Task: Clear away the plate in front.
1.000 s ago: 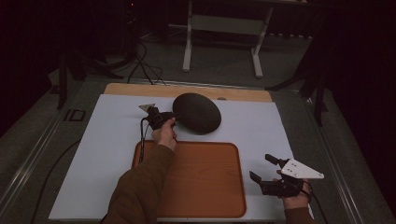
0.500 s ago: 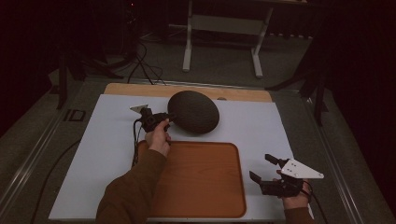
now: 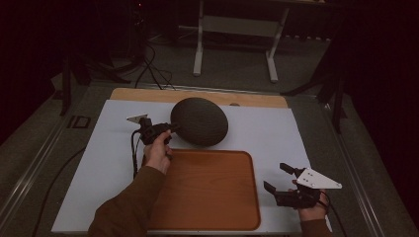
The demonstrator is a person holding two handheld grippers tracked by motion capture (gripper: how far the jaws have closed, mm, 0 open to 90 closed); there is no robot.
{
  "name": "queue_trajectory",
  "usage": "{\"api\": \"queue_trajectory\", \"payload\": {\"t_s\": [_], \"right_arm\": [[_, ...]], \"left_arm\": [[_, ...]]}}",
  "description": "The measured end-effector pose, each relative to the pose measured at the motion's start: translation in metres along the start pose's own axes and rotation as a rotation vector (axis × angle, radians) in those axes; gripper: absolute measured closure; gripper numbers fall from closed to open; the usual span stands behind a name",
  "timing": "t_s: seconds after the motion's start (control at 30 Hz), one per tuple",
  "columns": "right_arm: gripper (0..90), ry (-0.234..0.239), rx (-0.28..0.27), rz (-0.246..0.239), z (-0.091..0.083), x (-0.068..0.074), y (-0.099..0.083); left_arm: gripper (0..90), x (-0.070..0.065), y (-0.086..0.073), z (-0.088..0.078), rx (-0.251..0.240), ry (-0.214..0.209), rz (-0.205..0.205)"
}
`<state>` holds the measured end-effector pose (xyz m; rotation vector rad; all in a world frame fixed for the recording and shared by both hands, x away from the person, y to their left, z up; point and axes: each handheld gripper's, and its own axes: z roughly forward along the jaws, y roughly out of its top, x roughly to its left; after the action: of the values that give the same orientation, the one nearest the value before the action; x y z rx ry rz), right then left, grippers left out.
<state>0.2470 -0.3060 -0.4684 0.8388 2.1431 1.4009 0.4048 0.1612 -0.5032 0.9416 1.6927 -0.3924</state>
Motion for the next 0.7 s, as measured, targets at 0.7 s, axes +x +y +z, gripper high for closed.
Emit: {"api": "queue_trajectory", "payload": {"t_s": [0.7], "right_arm": [[13.5,-0.001,0.008,-0.001,0.001,0.001,0.000]], "left_arm": [[83.9,0.018,-0.013,-0.052,-0.012,-0.025,-0.019]]}}
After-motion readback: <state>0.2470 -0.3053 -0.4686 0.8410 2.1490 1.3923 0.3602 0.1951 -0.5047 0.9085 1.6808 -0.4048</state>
